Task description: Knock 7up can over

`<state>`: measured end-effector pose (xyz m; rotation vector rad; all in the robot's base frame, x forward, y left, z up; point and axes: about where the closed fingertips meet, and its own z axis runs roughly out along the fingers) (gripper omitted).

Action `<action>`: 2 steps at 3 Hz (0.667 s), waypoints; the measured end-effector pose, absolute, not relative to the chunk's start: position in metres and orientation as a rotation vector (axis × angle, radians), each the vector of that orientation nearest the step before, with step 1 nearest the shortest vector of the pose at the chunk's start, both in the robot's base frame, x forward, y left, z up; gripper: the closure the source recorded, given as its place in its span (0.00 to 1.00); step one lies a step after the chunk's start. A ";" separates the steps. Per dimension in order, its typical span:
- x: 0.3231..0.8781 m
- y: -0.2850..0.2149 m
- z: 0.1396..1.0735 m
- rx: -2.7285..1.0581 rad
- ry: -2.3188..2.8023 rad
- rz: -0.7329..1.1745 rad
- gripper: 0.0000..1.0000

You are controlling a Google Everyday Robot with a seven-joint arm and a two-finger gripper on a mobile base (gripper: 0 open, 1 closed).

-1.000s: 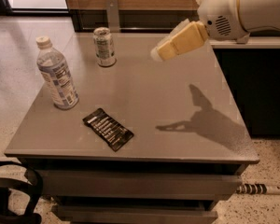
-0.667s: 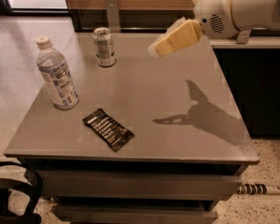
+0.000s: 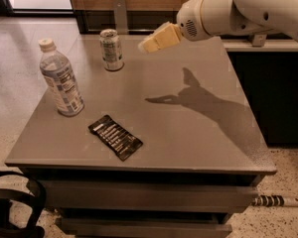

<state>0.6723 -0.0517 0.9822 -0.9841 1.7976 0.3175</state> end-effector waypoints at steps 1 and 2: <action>0.703 -0.035 0.955 -0.873 1.755 0.363 0.00; 0.726 -0.016 0.946 -0.780 1.670 0.430 0.00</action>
Offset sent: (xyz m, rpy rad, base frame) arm 0.0850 0.0585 -0.0481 0.3949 -0.1550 -0.0565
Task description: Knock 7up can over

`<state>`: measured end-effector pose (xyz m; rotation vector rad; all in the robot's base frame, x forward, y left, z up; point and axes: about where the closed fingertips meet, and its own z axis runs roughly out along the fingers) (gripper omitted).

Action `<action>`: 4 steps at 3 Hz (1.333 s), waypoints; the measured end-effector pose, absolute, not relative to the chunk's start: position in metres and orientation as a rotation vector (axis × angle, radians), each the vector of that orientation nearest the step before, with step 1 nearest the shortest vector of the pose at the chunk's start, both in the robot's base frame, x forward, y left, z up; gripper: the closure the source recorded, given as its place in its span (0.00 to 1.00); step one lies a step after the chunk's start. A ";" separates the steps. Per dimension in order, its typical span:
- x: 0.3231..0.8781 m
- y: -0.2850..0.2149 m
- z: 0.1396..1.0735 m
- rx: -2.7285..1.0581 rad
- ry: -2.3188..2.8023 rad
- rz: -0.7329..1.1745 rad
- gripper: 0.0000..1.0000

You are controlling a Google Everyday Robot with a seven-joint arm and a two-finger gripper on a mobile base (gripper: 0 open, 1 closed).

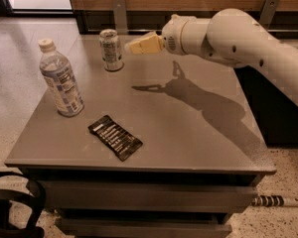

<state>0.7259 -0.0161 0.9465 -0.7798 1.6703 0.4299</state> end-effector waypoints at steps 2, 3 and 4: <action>0.742 0.012 0.942 -0.756 1.591 0.507 0.00; 0.752 0.033 0.937 -0.780 1.566 0.548 0.00; 0.759 0.052 0.929 -0.777 1.533 0.587 0.00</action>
Offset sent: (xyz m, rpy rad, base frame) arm 0.0154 0.0192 -0.0032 0.0748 -0.0374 0.0254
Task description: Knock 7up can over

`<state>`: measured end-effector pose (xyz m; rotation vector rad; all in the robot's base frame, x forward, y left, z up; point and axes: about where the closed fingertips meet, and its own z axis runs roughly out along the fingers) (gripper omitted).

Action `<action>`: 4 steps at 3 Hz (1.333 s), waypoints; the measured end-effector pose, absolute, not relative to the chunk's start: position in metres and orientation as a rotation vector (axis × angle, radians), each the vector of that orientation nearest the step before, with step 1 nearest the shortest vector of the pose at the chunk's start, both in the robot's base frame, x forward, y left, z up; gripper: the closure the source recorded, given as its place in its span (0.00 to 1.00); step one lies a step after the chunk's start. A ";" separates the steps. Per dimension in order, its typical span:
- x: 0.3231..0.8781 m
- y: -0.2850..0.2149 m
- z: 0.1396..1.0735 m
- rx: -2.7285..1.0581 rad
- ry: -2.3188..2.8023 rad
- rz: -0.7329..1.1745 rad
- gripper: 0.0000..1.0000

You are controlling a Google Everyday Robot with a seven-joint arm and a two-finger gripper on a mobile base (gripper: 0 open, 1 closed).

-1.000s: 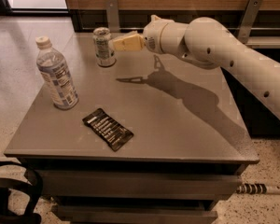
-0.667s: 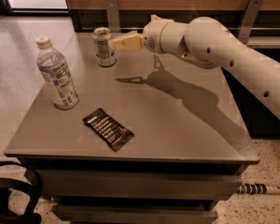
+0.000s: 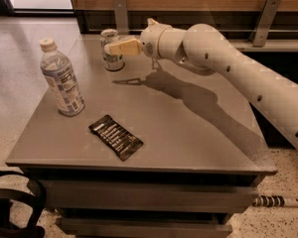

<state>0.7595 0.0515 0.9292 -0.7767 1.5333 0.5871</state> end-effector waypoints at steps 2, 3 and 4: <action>0.766 0.082 0.919 -0.763 1.482 0.657 0.00; 0.769 0.095 0.912 -0.764 1.476 0.700 0.00; 0.773 0.104 0.905 -0.758 1.476 0.738 0.00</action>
Offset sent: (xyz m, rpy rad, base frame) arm 0.0105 0.0422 -0.0168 0.1054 -0.0164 0.0621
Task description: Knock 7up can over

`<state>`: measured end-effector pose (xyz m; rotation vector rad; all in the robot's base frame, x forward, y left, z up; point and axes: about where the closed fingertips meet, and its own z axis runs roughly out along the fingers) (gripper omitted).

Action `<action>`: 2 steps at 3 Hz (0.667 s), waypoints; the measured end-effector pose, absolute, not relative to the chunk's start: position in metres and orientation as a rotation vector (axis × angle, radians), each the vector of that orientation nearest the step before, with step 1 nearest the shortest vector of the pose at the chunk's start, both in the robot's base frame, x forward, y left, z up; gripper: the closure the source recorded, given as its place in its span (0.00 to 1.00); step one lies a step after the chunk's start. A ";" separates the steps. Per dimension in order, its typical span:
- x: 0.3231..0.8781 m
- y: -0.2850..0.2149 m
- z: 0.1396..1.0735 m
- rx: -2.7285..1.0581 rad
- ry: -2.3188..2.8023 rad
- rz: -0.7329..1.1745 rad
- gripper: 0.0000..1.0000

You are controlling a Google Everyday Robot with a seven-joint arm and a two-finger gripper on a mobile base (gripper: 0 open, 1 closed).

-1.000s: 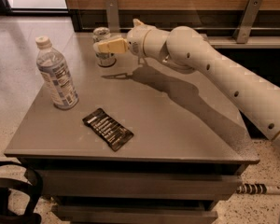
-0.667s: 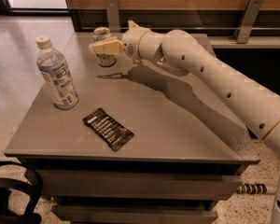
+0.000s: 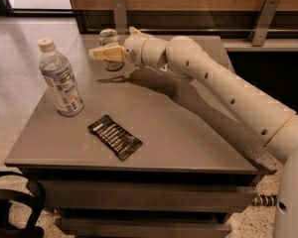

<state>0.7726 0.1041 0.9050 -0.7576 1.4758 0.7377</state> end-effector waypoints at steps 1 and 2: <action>0.771 0.107 0.894 -0.741 1.474 0.737 0.00; 0.770 0.109 0.895 -0.742 1.473 0.740 0.16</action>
Offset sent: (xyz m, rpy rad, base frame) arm -0.0015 0.0023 -0.0096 0.0097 0.0004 -0.0084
